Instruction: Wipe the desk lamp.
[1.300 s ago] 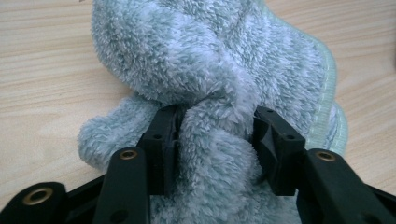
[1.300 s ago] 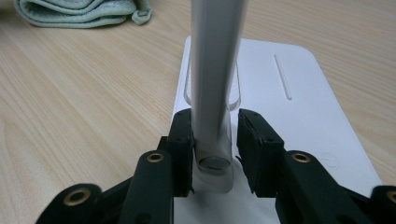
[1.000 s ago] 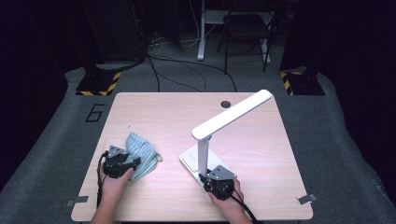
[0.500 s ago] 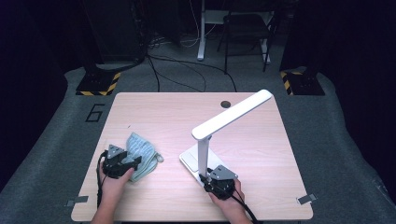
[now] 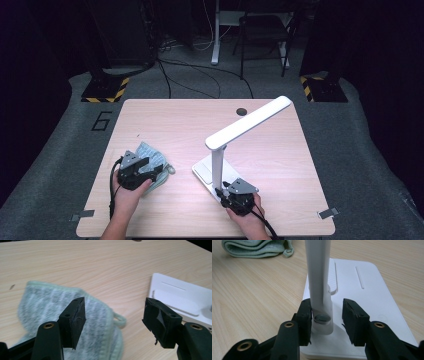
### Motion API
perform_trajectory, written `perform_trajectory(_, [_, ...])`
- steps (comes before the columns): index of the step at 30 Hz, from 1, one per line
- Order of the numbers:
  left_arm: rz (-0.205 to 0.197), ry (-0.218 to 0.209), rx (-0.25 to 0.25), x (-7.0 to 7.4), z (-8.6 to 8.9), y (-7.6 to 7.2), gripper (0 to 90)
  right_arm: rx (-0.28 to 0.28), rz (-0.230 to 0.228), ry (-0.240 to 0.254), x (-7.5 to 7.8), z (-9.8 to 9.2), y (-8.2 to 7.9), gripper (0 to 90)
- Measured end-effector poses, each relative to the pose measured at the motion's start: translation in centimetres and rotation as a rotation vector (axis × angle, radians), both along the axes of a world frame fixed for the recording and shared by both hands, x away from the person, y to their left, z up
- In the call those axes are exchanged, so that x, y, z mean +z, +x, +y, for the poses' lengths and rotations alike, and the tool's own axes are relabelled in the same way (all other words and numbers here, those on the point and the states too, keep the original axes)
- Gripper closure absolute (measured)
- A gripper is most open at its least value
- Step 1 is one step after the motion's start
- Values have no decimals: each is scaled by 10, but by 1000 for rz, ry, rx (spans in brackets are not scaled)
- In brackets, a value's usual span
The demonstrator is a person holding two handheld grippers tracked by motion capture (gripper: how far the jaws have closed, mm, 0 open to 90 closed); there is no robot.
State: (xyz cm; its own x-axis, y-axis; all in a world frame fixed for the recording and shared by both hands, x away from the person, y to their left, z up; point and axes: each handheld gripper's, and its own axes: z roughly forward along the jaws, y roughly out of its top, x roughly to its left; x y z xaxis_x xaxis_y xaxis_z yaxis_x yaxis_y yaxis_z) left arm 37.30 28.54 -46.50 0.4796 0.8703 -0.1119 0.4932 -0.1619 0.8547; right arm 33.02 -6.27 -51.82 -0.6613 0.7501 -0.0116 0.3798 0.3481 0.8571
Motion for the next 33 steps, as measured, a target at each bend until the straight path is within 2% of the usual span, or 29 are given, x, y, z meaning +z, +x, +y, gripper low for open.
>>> perform_trajectory(1, [0,0,0,0,0,0,347,0,0,0,0,0,0,604])
perform_trajectory(4, [-3,0,-60,5,-13,-1,356,11,10,0,-1,-2,-2,639])
perform_trajectory(8, [-11,4,-110,10,-23,-4,359,19,15,-3,-2,-2,-3,669])
perform_trajectory(11, [-14,-1,-123,12,-27,-5,360,30,14,-2,-2,-1,-4,667])
perform_trajectory(13, [-15,7,-150,14,-30,-6,363,27,13,-6,-2,-1,-6,668])
perform_trajectory(16, [-24,2,-171,17,-36,-9,367,31,14,18,0,-3,-6,676])
perform_trajectory(22, [-26,18,-199,18,-45,-13,367,25,17,29,0,-1,-6,696])
perform_trajectory(26, [-36,19,-221,21,-50,-17,368,63,14,19,0,4,-7,702])
perform_trajectory(29, [-45,15,-229,24,-52,-20,368,69,22,24,0,7,-8,701])
perform_trajectory(31, [-48,7,-245,28,-55,-24,368,103,25,11,-2,11,-7,698])
perform_trajectory(33, [-56,9,-257,31,-57,-28,368,103,35,14,-2,14,-8,692])
